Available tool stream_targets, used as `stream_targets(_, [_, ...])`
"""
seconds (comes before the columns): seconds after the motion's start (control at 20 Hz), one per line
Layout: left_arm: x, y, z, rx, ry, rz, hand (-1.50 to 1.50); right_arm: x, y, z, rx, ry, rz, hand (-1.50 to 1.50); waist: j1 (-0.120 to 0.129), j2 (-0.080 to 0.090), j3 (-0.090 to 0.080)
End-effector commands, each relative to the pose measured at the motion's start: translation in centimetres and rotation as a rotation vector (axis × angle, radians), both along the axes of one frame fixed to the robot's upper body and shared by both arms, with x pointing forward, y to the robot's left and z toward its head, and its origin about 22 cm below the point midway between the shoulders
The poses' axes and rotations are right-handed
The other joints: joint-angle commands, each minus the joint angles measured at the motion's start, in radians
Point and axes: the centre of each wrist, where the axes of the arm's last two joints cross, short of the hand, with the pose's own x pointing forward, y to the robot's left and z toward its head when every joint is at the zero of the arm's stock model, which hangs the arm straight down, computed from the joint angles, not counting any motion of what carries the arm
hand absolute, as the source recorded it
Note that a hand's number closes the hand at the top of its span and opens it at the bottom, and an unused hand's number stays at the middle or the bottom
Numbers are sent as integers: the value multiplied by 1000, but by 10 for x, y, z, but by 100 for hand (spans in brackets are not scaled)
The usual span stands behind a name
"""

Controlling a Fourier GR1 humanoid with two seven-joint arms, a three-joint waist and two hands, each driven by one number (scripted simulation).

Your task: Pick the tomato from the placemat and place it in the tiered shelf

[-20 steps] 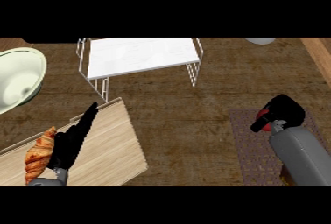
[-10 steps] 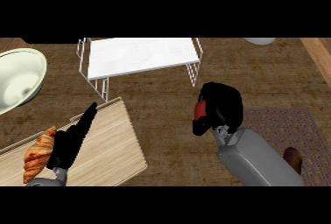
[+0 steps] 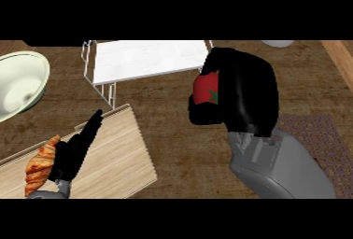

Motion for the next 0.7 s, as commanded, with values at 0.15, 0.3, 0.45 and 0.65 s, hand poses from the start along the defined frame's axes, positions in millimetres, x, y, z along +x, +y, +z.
stream_targets(0.15, [-9,-13,-15,1,47,-1,0,40,14,62,36,-43,-83,150,16,10,-4])
stream_targets(0.3, [0,-15,-8,17,53,8,0,64,8,51,9,-51,-120,150,13,11,-4])
stream_targets(0.45, [3,-17,-4,22,26,-6,0,99,6,51,7,-54,-157,150,24,15,-4])
stream_targets(0.65, [7,-5,0,12,33,-6,0,123,11,75,40,-25,-143,150,28,15,-4])
